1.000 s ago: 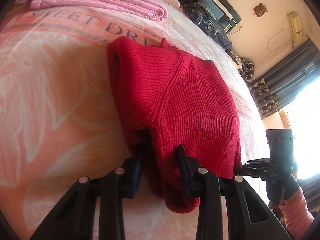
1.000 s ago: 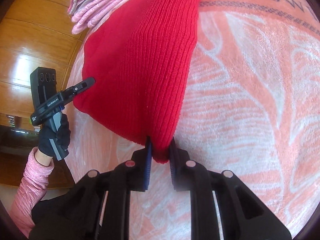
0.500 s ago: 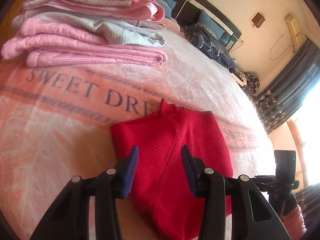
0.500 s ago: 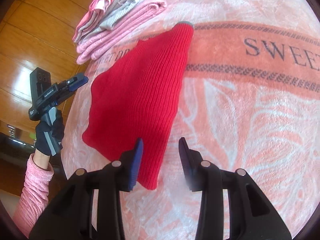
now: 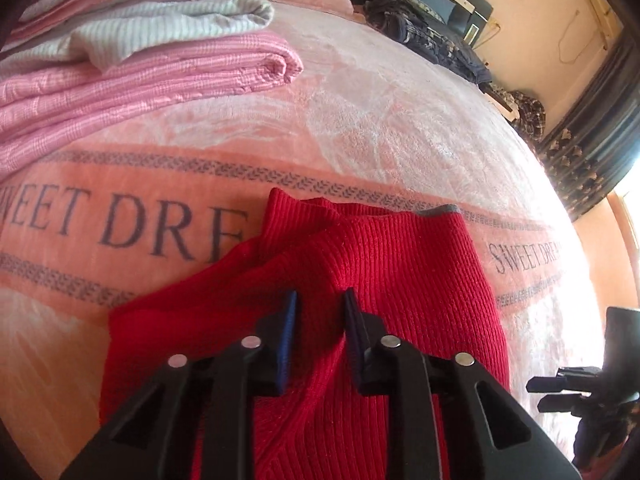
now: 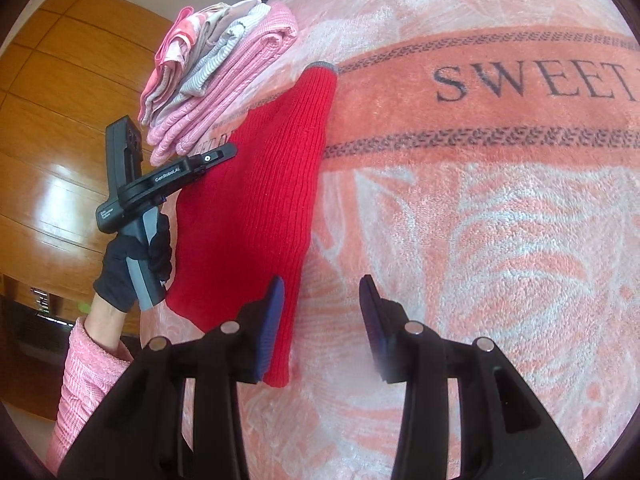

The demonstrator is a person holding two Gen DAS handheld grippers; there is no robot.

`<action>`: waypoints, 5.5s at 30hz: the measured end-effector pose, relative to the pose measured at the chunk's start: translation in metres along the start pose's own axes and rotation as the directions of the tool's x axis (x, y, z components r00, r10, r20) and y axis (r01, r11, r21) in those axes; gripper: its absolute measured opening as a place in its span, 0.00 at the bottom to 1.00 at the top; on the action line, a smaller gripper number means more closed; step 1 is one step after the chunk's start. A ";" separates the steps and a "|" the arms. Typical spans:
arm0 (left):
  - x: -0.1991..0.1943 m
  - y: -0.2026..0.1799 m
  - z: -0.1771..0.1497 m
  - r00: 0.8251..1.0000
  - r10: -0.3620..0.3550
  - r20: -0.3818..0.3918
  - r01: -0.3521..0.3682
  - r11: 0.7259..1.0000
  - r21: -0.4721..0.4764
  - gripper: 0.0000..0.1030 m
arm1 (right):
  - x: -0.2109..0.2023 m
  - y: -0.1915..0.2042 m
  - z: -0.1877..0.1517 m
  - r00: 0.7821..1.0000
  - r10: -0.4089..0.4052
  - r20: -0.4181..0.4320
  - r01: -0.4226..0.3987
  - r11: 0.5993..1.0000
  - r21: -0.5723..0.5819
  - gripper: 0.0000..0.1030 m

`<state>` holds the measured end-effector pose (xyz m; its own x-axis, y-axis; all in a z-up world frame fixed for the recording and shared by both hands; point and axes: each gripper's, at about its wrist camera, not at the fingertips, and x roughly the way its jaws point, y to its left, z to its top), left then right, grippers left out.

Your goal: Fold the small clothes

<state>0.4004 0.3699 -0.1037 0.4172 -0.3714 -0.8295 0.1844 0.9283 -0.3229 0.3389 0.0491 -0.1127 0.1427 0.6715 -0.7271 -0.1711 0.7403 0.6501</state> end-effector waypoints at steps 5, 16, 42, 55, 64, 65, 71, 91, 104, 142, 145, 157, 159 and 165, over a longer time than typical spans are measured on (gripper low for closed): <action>-0.060 -0.023 -0.030 0.904 0.154 0.399 -0.226 0.964 0.141 0.10 | -0.002 -0.005 0.002 1.000 -0.012 0.004 0.012 1.000 0.019 0.40; -0.068 0.048 -0.030 0.955 0.131 0.265 -0.103 0.988 -0.118 0.43 | 0.016 0.015 0.003 0.999 -0.001 -0.034 0.000 1.000 -0.019 0.41; -0.026 0.124 -0.087 0.937 -0.348 0.044 0.333 0.843 -0.422 0.65 | 0.058 0.033 0.025 0.998 0.009 -0.068 -0.011 0.999 -0.032 0.55; 0.001 0.092 -0.073 0.843 -0.538 0.020 0.490 0.751 -0.443 0.67 | 0.076 0.031 0.041 0.992 0.116 -0.059 -0.114 0.993 0.026 0.59; 0.002 0.095 -0.085 0.846 -0.533 0.037 0.494 0.755 -0.432 0.27 | 0.068 0.034 0.039 0.987 0.157 -0.038 -0.156 0.987 0.026 0.33; 0.000 0.092 -0.085 0.842 -0.537 0.047 0.503 0.752 -0.426 0.27 | 0.063 0.037 0.039 0.986 0.160 -0.036 -0.159 0.987 0.020 0.32; -0.017 0.052 -0.085 0.794 -0.605 0.067 0.579 0.717 -0.387 0.26 | 0.013 0.052 0.027 0.990 0.136 -0.041 -0.137 0.990 -0.037 0.31; 0.019 -0.091 -0.168 0.826 -0.548 -0.131 0.515 0.829 -0.218 0.34 | -0.075 -0.083 -0.136 0.995 0.016 -0.101 -0.006 0.995 0.097 0.39; -0.047 -0.114 -0.218 0.887 -0.430 -0.169 0.410 0.901 -0.140 0.54 | -0.095 -0.076 -0.186 0.989 0.036 -0.147 -0.025 0.996 0.080 0.50; -0.275 -0.207 -0.247 0.967 -0.029 0.251 -0.008 0.989 0.146 0.96 | -0.259 0.129 -0.266 0.806 -0.309 0.505 0.429 0.892 -0.139 0.97; -0.277 -0.211 -0.263 0.963 0.087 0.254 -0.122 0.985 0.122 0.96 | -0.264 0.132 -0.283 0.760 -0.299 0.577 0.411 0.909 -0.070 0.97; -0.248 -0.203 -0.312 0.968 0.175 0.178 -0.184 0.982 0.036 0.96 | -0.231 0.114 -0.302 0.786 -0.413 0.459 0.471 0.882 -0.014 0.97; -0.245 -0.201 -0.315 0.965 0.202 0.168 -0.211 0.977 0.039 0.96 | -0.223 0.109 -0.303 0.796 -0.429 0.428 0.481 0.876 -0.016 0.97; -0.245 -0.197 -0.315 0.949 0.256 0.183 -0.263 0.965 0.017 0.96 | -0.203 0.100 -0.306 0.810 -0.456 0.368 0.495 0.869 -0.012 0.97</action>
<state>-0.0189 0.2836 0.0195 0.6064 -0.1183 -0.7863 0.0834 0.9929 -0.0851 -0.0056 -0.0232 0.0320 0.5520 0.2179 -0.8049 -0.0896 0.9752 0.2025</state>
